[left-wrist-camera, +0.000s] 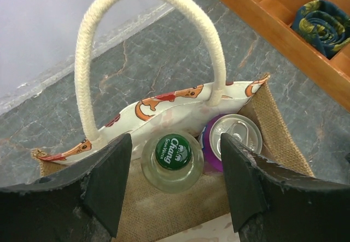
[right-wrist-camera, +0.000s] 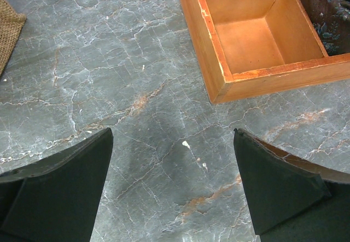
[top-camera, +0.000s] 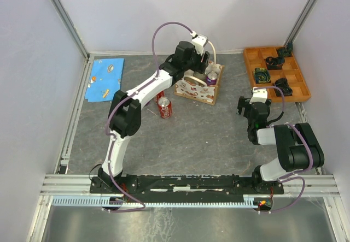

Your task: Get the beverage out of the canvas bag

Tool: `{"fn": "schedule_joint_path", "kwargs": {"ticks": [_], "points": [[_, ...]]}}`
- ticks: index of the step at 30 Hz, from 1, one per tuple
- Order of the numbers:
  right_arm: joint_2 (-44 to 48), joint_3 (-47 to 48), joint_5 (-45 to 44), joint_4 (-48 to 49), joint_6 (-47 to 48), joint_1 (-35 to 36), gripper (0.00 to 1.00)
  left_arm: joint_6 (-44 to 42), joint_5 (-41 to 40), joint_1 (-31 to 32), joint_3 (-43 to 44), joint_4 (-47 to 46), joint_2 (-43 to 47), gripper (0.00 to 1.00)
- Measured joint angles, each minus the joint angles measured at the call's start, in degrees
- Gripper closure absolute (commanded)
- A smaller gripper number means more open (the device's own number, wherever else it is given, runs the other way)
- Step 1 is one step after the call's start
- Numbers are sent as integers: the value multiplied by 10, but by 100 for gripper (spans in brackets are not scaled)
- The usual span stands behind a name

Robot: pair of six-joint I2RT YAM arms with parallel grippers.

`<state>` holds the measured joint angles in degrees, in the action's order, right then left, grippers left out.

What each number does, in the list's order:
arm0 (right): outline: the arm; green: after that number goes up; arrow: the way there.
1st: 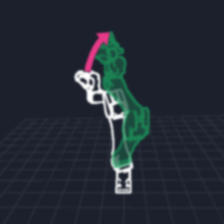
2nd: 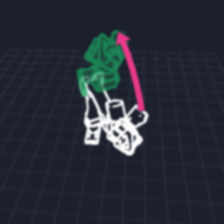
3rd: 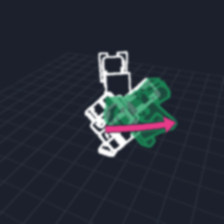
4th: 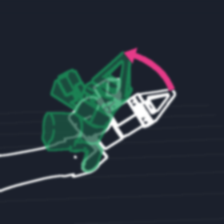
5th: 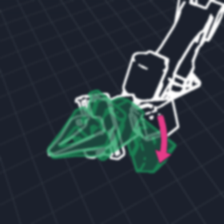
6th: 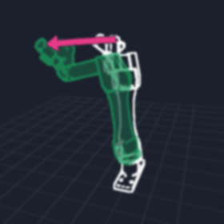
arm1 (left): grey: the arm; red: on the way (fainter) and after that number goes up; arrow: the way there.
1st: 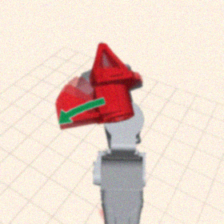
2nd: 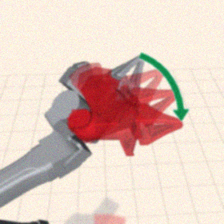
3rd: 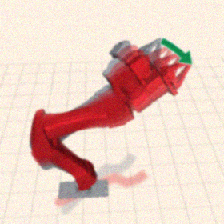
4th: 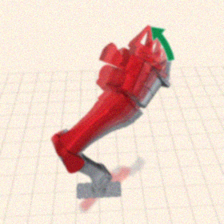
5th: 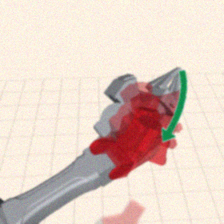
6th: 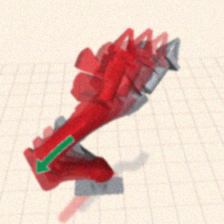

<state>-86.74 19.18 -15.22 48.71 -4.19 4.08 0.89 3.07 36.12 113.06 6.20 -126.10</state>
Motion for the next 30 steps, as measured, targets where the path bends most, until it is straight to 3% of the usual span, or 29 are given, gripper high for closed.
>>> {"fn": "schedule_joint_path", "kwargs": {"ticks": [14, 20, 22, 26, 30], "points": [[0, 0, 0, 0, 0, 0, 1, 0, -10, -3, -36, -52, -28, 30], [0, 0, 0, 0, 0, 0, 1, 10, -9, -7, -36, -78, -52, 36], [0, 0, 0, 0, 0, 0, 1, 15, -7, -9, -36, -83, -56, 45], [0, 0, 0, 0, 0, 0, 1, 21, 1, -10, -37, -99, -56, 75], [0, 0, 0, 0, 0, 0, 1, 21, -1, -12, -36, -114, -56, 93]]}}
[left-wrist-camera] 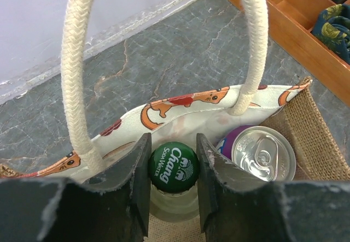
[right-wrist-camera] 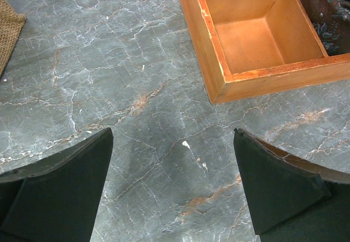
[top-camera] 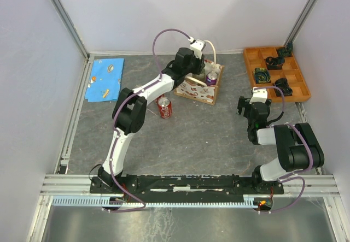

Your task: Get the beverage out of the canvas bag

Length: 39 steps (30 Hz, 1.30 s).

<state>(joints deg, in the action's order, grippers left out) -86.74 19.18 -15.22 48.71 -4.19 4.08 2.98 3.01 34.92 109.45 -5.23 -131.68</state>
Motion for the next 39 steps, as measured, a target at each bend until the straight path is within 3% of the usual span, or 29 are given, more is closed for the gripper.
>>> {"fn": "schedule_joint_path", "kwargs": {"ticks": [2, 22, 29, 39], "points": [[0, 0, 0, 0, 0, 0, 1, 0, 1, -1, 0, -1, 0, 97], [0, 0, 0, 0, 0, 0, 1, -5, -1, -2, 7, 74, 25, 97], [0, 0, 0, 0, 0, 0, 1, -13, -6, -2, -54, 97, 122, 97], [0, 0, 0, 0, 0, 0, 1, -33, -33, -2, -161, 54, 331, 97]]}}
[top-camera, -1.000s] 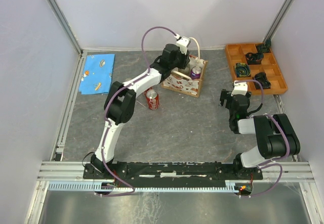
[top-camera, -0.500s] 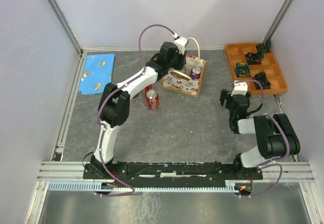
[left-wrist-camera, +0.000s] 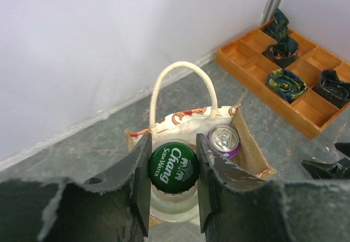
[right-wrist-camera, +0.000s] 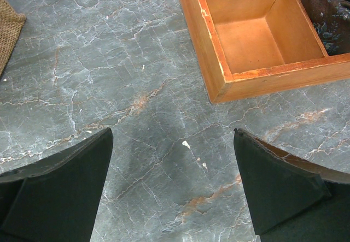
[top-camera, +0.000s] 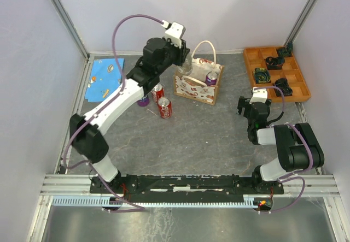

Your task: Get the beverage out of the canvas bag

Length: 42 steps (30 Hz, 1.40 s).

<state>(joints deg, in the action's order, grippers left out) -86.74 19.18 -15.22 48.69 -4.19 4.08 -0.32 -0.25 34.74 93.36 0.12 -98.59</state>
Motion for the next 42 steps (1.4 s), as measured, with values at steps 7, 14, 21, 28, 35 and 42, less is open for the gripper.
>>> {"fn": "schedule_joint_path", "kwargs": {"ticks": [7, 14, 21, 28, 35, 42], "points": [[0, 0, 0, 0, 0, 0, 1, -35, -75, 0, -82, 16, 142, 97], [0, 0, 0, 0, 0, 0, 1, -51, -170, 0, -210, 46, 275, 97], [0, 0, 0, 0, 0, 0, 1, -48, -236, -2, -358, 78, 371, 97], [0, 0, 0, 0, 0, 0, 1, -29, -252, -2, -441, 58, 381, 97], [0, 0, 0, 0, 0, 0, 1, -6, -251, -9, -522, -6, 384, 97], [0, 0, 0, 0, 0, 0, 1, 34, -228, -58, -552, -36, 380, 97]]}}
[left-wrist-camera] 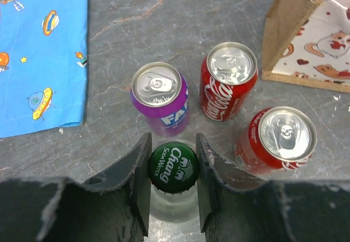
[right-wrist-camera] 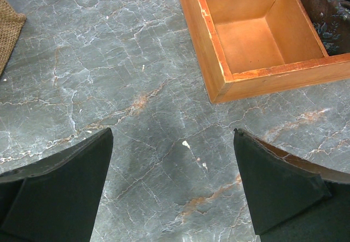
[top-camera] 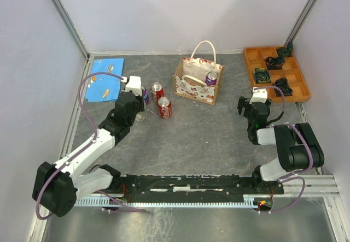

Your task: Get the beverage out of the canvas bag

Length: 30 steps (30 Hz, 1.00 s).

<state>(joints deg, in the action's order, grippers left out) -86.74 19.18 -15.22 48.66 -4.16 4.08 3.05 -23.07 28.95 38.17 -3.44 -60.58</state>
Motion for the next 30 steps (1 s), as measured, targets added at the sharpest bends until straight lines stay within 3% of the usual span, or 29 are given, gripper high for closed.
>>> {"fn": "schedule_joint_path", "kwargs": {"ticks": [17, 24, 26, 30], "points": [[0, 0, 0, 0, 0, 0, 1, 45, 71, -29, 0, -44, -63, 97], [0, 0, 0, 0, 0, 0, 1, 45, 73, -29, -4, -50, -76, 72], [0, 0, 0, 0, 0, 0, 1, 45, 72, -29, -8, -51, -76, 55], [0, 0, 0, 0, 0, 0, 1, 45, 69, -29, -8, -67, -76, 42]]}}
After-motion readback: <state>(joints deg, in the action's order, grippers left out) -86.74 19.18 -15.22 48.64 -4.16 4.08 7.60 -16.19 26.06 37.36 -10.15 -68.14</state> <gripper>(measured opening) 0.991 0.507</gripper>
